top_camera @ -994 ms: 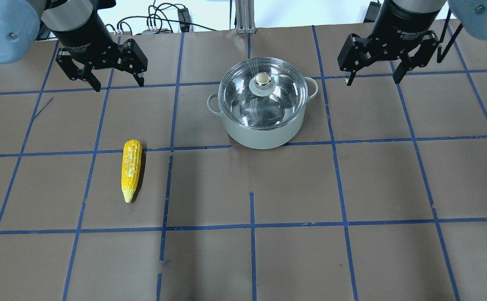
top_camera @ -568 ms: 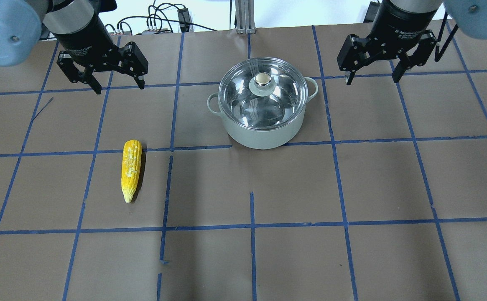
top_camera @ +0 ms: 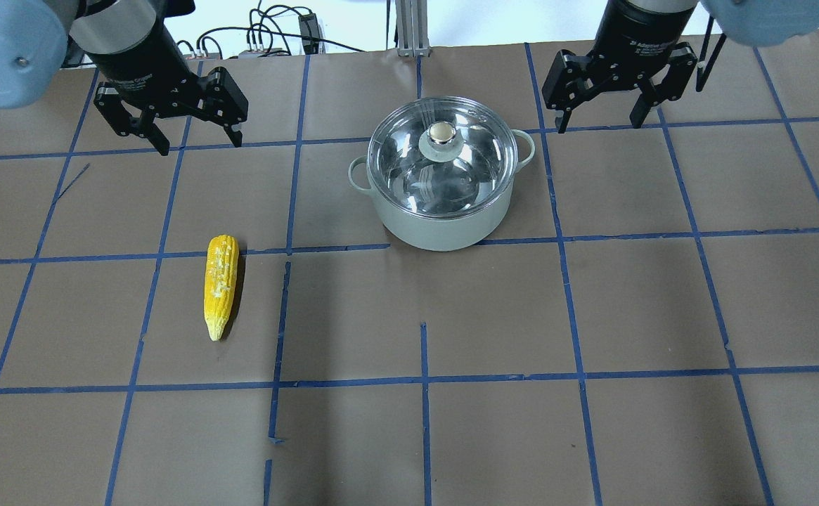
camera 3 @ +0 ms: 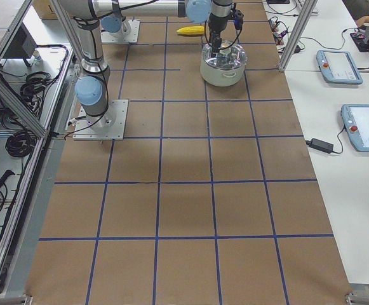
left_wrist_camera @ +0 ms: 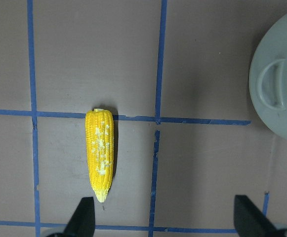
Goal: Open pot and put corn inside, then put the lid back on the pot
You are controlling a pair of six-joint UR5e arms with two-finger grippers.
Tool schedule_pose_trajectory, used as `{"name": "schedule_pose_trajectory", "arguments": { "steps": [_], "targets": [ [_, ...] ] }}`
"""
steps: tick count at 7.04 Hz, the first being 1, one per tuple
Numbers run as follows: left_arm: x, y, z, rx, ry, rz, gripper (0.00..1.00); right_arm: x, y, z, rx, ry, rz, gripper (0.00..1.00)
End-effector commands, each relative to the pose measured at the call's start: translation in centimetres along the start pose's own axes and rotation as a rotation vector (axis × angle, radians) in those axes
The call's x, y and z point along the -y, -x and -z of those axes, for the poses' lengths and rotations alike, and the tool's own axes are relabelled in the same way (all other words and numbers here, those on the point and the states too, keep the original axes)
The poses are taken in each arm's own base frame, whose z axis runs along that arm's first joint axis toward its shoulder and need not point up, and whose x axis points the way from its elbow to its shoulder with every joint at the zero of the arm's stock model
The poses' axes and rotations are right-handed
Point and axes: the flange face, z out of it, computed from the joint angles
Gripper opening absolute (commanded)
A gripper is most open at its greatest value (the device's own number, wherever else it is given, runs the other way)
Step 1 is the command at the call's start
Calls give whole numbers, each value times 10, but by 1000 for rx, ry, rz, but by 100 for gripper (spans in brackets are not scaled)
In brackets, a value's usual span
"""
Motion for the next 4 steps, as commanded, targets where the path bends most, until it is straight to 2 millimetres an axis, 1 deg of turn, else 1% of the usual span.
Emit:
{"name": "schedule_pose_trajectory", "arguments": {
  "steps": [1,2,3,4],
  "targets": [
    [2,2,0,0,0,4,100,13,32,-10,-3,7,50,100],
    [2,2,-1,-5,1,4,100,24,50,-15,-4,-47,80,100],
    [1,1,1,-8,-3,4,100,31,62,-19,-9,-52,95,100],
    [1,1,1,-4,-2,2,100,40,69,-22,-15,-49,121,100]
  ]
}}
